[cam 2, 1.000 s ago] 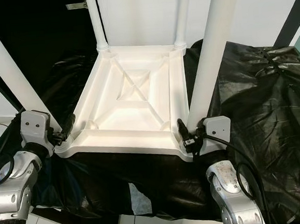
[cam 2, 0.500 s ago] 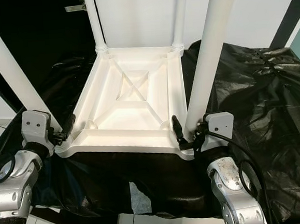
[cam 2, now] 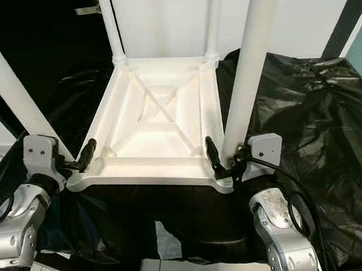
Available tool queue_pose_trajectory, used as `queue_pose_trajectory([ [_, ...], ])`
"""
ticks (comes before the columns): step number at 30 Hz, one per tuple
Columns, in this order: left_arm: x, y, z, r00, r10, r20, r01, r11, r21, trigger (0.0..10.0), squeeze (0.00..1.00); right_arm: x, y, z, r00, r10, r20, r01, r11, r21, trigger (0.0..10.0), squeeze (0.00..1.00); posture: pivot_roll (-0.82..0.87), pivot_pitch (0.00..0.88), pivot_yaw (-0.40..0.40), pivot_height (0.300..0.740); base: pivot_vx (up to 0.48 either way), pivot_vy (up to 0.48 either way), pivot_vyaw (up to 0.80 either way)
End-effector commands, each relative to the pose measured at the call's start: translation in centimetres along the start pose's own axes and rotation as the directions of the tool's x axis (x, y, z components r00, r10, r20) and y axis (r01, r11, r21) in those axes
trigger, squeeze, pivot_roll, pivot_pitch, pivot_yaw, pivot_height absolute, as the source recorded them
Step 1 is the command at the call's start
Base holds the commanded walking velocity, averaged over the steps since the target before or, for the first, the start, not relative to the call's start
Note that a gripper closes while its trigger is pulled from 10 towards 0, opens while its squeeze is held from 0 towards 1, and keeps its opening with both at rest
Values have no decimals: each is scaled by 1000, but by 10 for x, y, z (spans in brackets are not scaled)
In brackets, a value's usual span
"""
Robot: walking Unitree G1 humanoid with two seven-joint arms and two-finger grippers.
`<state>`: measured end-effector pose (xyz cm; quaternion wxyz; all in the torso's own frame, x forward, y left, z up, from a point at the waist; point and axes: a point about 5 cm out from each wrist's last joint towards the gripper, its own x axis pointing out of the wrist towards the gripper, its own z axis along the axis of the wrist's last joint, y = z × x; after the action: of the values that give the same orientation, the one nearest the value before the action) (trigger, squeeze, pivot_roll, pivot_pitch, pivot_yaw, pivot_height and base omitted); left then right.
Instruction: Building children table
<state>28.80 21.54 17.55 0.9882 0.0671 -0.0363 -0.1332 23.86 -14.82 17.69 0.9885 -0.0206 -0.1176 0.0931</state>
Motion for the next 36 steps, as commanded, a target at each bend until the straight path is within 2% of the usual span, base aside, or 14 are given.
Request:
queue_pose_trajectory([
  [1,-4,-2,6,997,-75,15,75,997,-16,10000,0,1,-1,-1,1000,7,3,-7,1000,6,10000,0,39,26,-47,740,0,0,0],
  [5,-9,-1,12,996,-83,44,84,996,-39,10000,0,1,-1,-1,1000,9,5,-9,1000,5,10000,0,42,18,-47,740,0,0,0],
  [7,-20,-3,22,988,-111,110,118,991,-60,10000,0,0,0,-3,1000,16,5,-16,1000,4,10000,0,44,15,-46,740,0,0,0],
  [9,-24,-4,24,984,-116,133,127,988,-82,10000,0,-1,1,-3,1000,20,5,-20,1000,5,10000,0,44,15,-46,740,0,0,0],
  [12,-28,-6,26,980,-135,143,152,982,-115,10000,0,-1,1,-4,1000,24,7,-24,1000,3,10000,0,47,9,-48,740,0,0,0],
  [14,-39,-13,26,966,-203,161,225,965,-136,10000,0,-1,1,-4,1000,22,19,-22,1000,-6,10000,0,52,1,-50,740,0,0,0],
  [16,-39,-13,26,966,-203,161,225,965,-136,10000,0,-1,1,-4,1000,22,19,-22,1000,-6,10000,0,52,1,-50,740,0,0,0],
  [19,-47,-23,19,958,-250,142,269,953,-138,10000,0,-4,-3,-8,1000,-2,29,3,1000,-31,10000,0,58,0,-48,740,0,0,0],
  [22,-49,-27,15,958,-255,131,273,952,-141,10000,0,-6,-4,-10,1000,-8,26,9,999,-37,10000,0,58,0,-48,740,0,0,0],
  [25,-48,-32,7,969,-219,114,235,960,-154,10000,0,-10,-6,-14,1000,-22,15,23,998,-52,10000,0,50,0,-40,740,0,0,0],
  [29,-44,-31,5,978,-174,112,191,967,-169,10000,0,-11,-8,-16,1000,-30,8,30,998,-54,10000,0,46,0,-38,740,0,0,0],
  [36,-42,-30,7,978,-180,102,194,970,-147,10000,0,-8,-7,-15,999,-17,29,19,999,-41,10000,0,45,0,-32,740,0,0,0],
])
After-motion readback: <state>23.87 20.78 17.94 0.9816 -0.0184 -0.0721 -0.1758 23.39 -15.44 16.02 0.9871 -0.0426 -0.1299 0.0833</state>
